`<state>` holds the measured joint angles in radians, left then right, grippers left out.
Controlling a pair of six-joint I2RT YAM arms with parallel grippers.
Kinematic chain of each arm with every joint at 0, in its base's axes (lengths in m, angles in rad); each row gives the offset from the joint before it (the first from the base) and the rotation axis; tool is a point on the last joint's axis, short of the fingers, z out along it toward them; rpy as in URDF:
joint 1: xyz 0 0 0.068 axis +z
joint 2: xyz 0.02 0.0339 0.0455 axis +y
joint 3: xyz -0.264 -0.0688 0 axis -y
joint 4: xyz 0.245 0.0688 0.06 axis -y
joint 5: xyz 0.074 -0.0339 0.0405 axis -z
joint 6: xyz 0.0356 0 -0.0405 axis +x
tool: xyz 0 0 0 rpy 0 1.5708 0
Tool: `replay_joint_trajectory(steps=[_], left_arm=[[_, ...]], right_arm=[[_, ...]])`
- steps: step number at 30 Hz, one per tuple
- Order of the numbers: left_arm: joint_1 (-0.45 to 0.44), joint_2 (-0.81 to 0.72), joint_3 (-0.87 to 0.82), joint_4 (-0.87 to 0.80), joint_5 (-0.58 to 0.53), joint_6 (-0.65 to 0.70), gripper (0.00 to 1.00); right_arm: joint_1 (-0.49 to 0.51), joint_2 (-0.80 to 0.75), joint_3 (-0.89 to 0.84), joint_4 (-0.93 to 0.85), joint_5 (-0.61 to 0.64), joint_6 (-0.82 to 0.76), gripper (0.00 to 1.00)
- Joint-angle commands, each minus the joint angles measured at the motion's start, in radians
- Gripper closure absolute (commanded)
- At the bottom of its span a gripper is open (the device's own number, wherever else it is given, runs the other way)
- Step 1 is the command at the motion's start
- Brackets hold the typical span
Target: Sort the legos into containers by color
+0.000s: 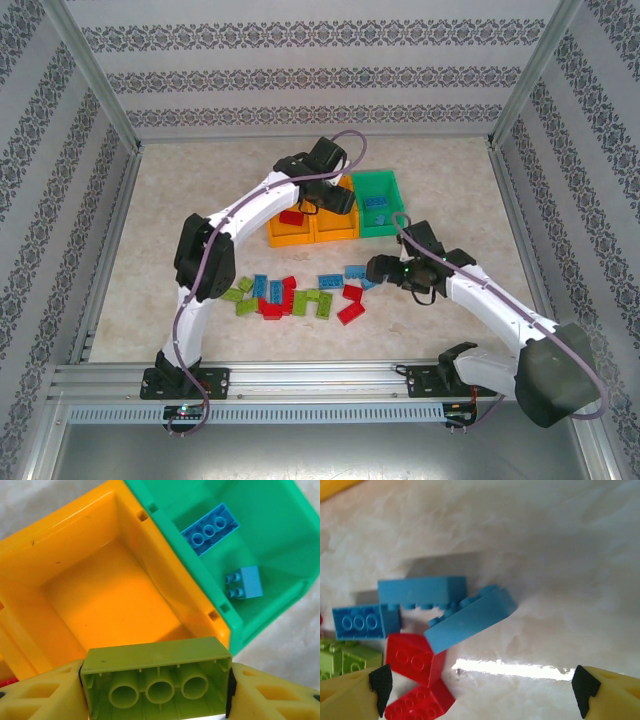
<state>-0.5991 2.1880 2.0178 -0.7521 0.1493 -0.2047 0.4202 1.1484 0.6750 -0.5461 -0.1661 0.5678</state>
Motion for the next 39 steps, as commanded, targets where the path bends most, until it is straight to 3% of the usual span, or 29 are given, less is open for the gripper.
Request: replay_joint_trajectory(steps=[1,12,21,39], left_arm=[[0.012,0.037,0.071,-0.053,0.028,0.018,0.36],[0.018,0.075,0.093,-0.077,0.038,-0.087,0.24],[0.018,0.029,0.077,-0.084,0.031,-0.114,0.00],[0.040,-0.112,-0.084,-0.010,0.008,-0.140,0.00]], right_arm=[[0.038,-0.003,-0.022,0.028,0.027,-0.056,0.02],[0.079,0.170,0.095,-0.042,0.109,-0.223,0.02],[0.107,0.280,0.169,-0.047,0.131,-0.287,0.02],[0.115,0.432,0.261,-0.142,0.178,-0.309,0.05]])
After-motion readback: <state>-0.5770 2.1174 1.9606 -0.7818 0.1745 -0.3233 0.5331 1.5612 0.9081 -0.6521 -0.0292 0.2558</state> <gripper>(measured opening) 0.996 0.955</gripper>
